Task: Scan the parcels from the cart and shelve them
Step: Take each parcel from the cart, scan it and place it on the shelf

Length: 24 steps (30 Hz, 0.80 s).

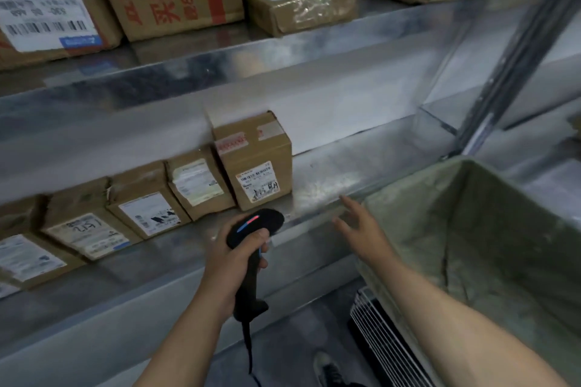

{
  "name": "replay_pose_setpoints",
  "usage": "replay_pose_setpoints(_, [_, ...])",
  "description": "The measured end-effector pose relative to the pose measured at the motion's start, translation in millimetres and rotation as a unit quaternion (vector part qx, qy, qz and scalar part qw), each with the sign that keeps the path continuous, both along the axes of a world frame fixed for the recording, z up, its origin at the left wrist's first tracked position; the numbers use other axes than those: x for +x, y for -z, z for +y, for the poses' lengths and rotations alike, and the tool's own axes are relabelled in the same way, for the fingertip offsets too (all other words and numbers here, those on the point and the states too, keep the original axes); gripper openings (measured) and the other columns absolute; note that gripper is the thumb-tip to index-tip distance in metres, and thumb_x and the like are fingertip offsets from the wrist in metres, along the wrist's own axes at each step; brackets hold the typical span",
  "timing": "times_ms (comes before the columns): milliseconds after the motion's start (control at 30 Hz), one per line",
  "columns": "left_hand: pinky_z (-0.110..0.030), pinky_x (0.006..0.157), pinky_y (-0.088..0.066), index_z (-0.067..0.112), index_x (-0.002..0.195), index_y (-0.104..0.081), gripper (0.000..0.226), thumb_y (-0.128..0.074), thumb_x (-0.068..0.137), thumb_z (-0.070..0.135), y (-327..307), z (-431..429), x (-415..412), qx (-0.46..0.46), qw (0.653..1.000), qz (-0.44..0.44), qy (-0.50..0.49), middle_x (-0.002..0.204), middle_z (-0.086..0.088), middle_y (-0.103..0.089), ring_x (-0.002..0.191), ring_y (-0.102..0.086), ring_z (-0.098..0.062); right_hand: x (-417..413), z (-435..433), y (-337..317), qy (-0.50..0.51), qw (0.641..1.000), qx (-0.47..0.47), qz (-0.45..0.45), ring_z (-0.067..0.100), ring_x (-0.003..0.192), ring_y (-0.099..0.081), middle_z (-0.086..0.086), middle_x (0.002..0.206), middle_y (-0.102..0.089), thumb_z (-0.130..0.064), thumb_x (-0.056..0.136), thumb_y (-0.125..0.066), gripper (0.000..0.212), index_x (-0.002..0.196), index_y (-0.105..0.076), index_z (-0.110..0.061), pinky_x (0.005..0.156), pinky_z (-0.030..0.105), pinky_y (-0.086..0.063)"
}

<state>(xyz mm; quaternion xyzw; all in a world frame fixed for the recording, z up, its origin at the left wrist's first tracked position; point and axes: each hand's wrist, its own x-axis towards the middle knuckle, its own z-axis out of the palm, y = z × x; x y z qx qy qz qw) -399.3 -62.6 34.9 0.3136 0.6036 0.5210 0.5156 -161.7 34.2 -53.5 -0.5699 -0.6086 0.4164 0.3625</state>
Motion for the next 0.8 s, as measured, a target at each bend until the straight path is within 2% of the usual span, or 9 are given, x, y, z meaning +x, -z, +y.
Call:
replay_pose_setpoints(100, [-0.038,0.066,-0.053,0.026,0.12,-0.064,0.033,-0.075,0.09,0.019,9,-14,11,-0.013,0.999,-0.006,0.048,0.085,-0.014,-0.073,0.065,-0.065,-0.027,12,-35,18,0.044,0.999,-0.012,-0.01,0.019,0.138,-0.048,0.002,0.145,-0.051,-0.017,0.093,-0.071,0.06,0.147,-0.047,-0.011,0.116,0.036,-0.037])
replay_pose_setpoints(133, [-0.038,0.066,-0.053,0.026,0.12,-0.064,0.033,-0.075,0.09,0.018,12,-18,14,-0.016,0.998,-0.01,0.058,0.085,-0.015,-0.072,0.065,-0.064,-0.027,17,-45,23,0.053,0.998,-0.021,-0.006,0.019,0.138,-0.048,0.001,0.146,-0.051,-0.017,0.093,-0.071,0.06,0.148,-0.046,-0.011,0.116,0.036,-0.037])
replay_pose_setpoints(300, [-0.038,0.068,-0.054,0.027,0.121,-0.063,0.036,-0.076,0.089,0.017,23,-35,29,-0.031,0.995,-0.004,0.09,0.092,-0.02,-0.072,0.065,-0.065,-0.025,33,-88,34,0.086,0.995,-0.05,0.019,0.011,0.134,-0.05,-0.005,0.147,-0.051,-0.028,0.093,-0.072,0.062,0.149,-0.046,-0.021,0.112,0.032,-0.041])
replay_pose_setpoints(433, [-0.039,0.071,-0.054,0.029,0.12,-0.064,0.045,-0.083,0.079,0.025,21,-45,38,-0.035,0.995,-0.005,0.09,0.094,-0.02,-0.072,0.064,-0.066,-0.024,39,-99,31,0.096,0.994,-0.044,0.013,0.008,0.133,-0.049,-0.007,0.147,-0.05,-0.025,0.094,-0.071,0.061,0.149,-0.046,-0.021,0.107,0.023,-0.038])
replay_pose_setpoints(600, [-0.03,0.061,-0.054,0.024,0.123,-0.061,0.038,-0.075,0.089,0.014,13,-50,49,-0.015,0.998,0.013,0.065,0.101,-0.02,-0.071,0.068,-0.065,-0.023,40,-93,14,0.066,0.997,-0.025,0.013,0.01,0.138,-0.046,-0.002,0.152,-0.047,-0.03,0.093,-0.069,0.066,0.152,-0.042,-0.018,0.118,0.036,-0.036])
replay_pose_setpoints(667, [-0.025,0.056,-0.053,0.021,0.125,-0.061,0.04,-0.075,0.089,0.011,10,-53,54,-0.007,0.999,0.014,0.044,0.105,-0.021,-0.07,0.074,-0.064,-0.025,39,-89,8,0.045,0.999,-0.019,0.006,0.009,0.137,-0.046,-0.003,0.152,-0.047,-0.034,0.092,-0.068,0.067,0.152,-0.042,-0.02,0.117,0.034,-0.036])
replay_pose_setpoints(733, [-0.024,0.057,-0.053,0.023,0.126,-0.061,0.043,-0.077,0.088,0.012,9,-58,58,-0.007,1.0,0.018,0.022,0.109,-0.021,-0.069,0.077,-0.065,-0.025,40,-85,4,0.024,0.999,-0.019,-0.01,0.009,0.138,-0.044,-0.004,0.152,-0.047,-0.038,0.092,-0.067,0.068,0.152,-0.042,-0.021,0.117,0.033,-0.035])
replay_pose_setpoints(800, [-0.026,0.061,-0.054,0.026,0.126,-0.061,0.044,-0.078,0.087,0.014,7,-65,62,-0.005,1.0,0.016,0.002,0.113,-0.021,-0.069,0.079,-0.066,-0.025,40,-85,-1,0.002,1.0,-0.011,-0.022,0.012,0.141,-0.042,-0.003,0.153,-0.046,-0.045,0.088,-0.065,0.071,0.151,-0.043,-0.021,0.119,0.039,-0.034])
